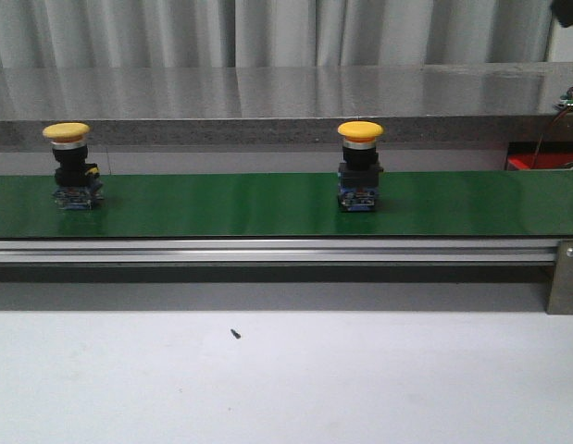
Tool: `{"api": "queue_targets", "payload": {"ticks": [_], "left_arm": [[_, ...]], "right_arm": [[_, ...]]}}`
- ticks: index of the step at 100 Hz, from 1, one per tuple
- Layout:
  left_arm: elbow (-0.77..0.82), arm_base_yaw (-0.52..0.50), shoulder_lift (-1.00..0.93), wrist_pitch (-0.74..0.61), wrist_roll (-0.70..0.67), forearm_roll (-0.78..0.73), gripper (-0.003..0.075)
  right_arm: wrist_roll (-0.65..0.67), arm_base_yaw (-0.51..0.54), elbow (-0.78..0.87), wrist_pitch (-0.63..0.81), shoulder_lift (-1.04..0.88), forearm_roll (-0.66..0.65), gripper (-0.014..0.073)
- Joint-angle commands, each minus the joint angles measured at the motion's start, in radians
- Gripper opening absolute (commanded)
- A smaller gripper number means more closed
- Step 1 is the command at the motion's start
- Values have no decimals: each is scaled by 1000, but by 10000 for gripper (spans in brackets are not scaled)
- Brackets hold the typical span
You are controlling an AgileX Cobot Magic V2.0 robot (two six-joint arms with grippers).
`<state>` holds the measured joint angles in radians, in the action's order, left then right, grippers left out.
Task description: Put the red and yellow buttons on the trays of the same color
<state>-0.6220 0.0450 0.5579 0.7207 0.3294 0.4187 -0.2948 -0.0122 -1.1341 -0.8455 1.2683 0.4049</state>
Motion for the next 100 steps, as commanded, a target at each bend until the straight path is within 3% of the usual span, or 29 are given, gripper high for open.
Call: {"api": "queue_targets", "payload": {"ticks": [1, 25, 51, 76, 100], "left_arm": [[-28, 10, 0, -59, -7, 25, -20], [-28, 10, 0, -59, -7, 25, -20], [-28, 10, 0, -59, -7, 25, -20], [-28, 10, 0, -59, -7, 25, -20], [-28, 10, 0, -59, -7, 25, -20]], "right_arm": [[-10, -4, -84, -12, 42, 42, 652], [-9, -70, -215, -105, 198, 45, 634], [21, -143, -295, -111, 325, 44, 634], [51, -175, -329, -60, 410, 31, 634], [102, -172, -329, 8, 489, -72, 632]]}}
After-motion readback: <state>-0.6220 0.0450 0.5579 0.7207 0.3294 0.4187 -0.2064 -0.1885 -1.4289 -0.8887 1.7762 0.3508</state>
